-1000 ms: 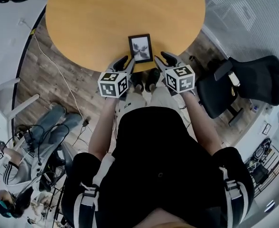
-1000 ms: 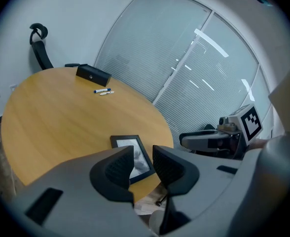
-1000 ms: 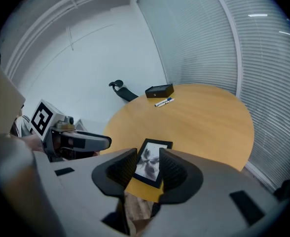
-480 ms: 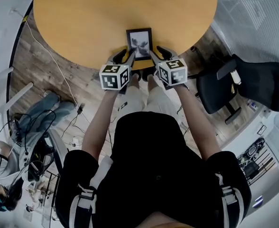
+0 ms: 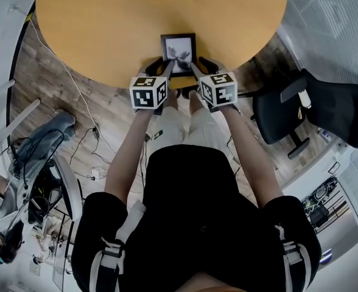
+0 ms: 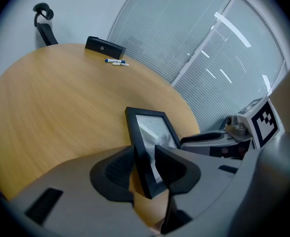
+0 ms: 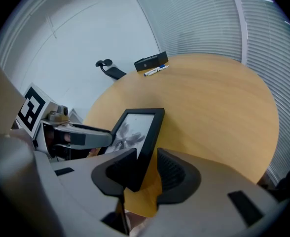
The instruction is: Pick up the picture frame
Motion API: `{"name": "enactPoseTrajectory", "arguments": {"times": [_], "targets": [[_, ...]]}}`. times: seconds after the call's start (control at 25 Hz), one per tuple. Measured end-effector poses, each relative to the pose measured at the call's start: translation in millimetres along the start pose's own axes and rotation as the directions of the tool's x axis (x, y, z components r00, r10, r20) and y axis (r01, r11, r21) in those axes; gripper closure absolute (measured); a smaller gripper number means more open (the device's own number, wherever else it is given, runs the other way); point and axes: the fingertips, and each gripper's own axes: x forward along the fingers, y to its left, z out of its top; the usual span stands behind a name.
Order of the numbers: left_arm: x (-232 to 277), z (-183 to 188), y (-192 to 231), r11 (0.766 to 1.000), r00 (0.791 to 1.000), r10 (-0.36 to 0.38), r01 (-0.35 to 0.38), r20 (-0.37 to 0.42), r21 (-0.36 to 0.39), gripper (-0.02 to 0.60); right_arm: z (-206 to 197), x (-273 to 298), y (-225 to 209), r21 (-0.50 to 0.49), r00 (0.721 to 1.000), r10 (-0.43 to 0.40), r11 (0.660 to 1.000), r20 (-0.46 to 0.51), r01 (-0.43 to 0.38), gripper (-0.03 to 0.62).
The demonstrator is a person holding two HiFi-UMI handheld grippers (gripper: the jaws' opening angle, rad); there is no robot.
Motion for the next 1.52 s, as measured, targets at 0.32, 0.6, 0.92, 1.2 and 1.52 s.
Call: {"name": "enactPoseTrajectory", "arguments": {"times": [0.32, 0.6, 0.92, 1.2, 1.52], "targets": [[7.9, -0.3, -2.4, 0.999, 0.999, 0.034, -0.034, 0.003, 0.008, 0.474, -2.7, 2.3, -7.0, -0.011, 1.000, 0.010, 1.000, 0.004, -0.010, 0.456], [6.1, -0.1, -4.8, 0.999, 0.999, 0.052, -0.052, -0.009, -0.007, 0.480, -2.7, 0.1, -5.2, 0.013, 1.000, -0.007, 1.000, -0.003, 0.007, 0.480], [-18.1, 19.6, -18.5, 0.999, 0.999, 0.029, -0.030, 0.031, 0.012, 0.482, 18.2, -23.8, 4.8, -0.012, 0.999, -0.023, 1.000, 0.046, 0.023, 0.485], [-64.7, 63.2, -44.3, 0.997, 0.991, 0.021, -0.032, 0.133, 0.076, 0.482, 60.4, -68.1, 25.2, -0.040, 0.989, -0.029, 0.999, 0.147, 0.035, 0.487], [-126.2, 124.9, -69.7, 0.988, 0.960, 0.003, -0.046, 0.281, 0.147, 0.482, 130.5, -124.0, 56.2, -0.120, 0.953, -0.035, 0.990, 0.300, 0.074, 0.488]]}}
